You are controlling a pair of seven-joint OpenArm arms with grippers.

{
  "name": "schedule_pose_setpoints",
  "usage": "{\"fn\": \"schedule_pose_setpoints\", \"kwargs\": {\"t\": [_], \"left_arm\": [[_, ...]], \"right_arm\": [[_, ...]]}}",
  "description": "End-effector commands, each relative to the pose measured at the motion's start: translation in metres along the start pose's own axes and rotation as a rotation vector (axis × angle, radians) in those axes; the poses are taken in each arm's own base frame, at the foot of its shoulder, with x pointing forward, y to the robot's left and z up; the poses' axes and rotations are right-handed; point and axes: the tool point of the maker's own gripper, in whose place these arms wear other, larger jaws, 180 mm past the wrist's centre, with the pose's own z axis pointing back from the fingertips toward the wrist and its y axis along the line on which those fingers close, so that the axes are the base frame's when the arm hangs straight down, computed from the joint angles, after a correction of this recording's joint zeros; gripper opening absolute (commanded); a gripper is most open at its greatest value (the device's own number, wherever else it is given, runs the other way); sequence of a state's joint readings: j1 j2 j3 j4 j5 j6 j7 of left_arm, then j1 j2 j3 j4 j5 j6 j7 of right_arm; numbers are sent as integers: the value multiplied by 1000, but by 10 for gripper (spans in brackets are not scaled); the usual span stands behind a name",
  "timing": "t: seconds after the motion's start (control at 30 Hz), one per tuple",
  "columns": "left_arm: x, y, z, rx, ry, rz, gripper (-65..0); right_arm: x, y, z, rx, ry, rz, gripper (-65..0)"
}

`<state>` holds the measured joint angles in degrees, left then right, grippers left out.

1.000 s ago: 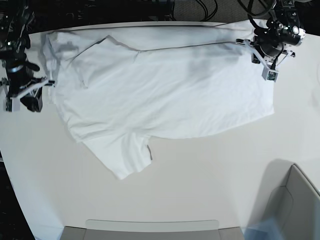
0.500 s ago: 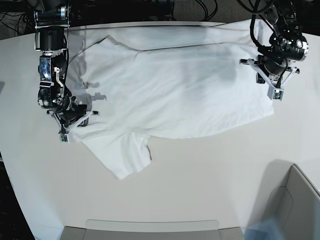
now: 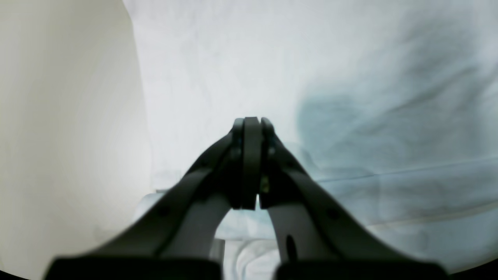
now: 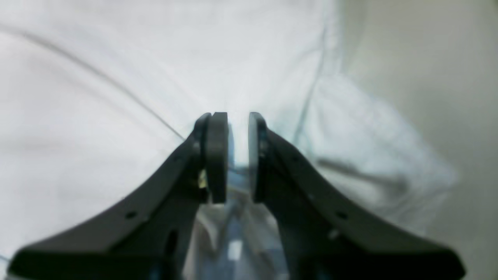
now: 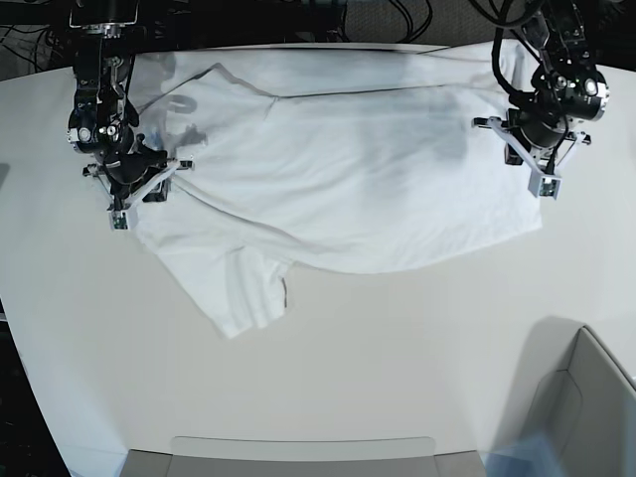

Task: Fold the T-shirt properly
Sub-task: 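Grasp the shirt's hem corner with the right gripper and fold it inward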

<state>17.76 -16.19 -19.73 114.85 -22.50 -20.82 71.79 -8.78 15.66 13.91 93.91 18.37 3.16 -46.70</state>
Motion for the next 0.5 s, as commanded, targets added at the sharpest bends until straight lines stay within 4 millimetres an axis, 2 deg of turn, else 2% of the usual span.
{"fn": "schedule_pose_setpoints", "kwargs": {"t": [0.0,0.13,0.2,0.27,0.37,0.47], "left_arm": [[10,1,4,1,-39,-12,-650],[10,1,4,1,-39,-12,-650],[10,1,4,1,-39,-12,-650],[10,0,4,0,-38,-13,-650],[8,-7,2,-17,-39,9,-650],[6,-13,0,-30,-36,24,-650]], "right_arm": [[52,-2,9,-6,-148,22,-521],[117,-1,16,-6,-281,41,-401],[140,5,9,11,-303,58,-367],[162,9,-3,20,-301,90,-363],[176,4,-37,19,-256,84,-363],[176,-4,-76,6,-252,81,-362]]}}
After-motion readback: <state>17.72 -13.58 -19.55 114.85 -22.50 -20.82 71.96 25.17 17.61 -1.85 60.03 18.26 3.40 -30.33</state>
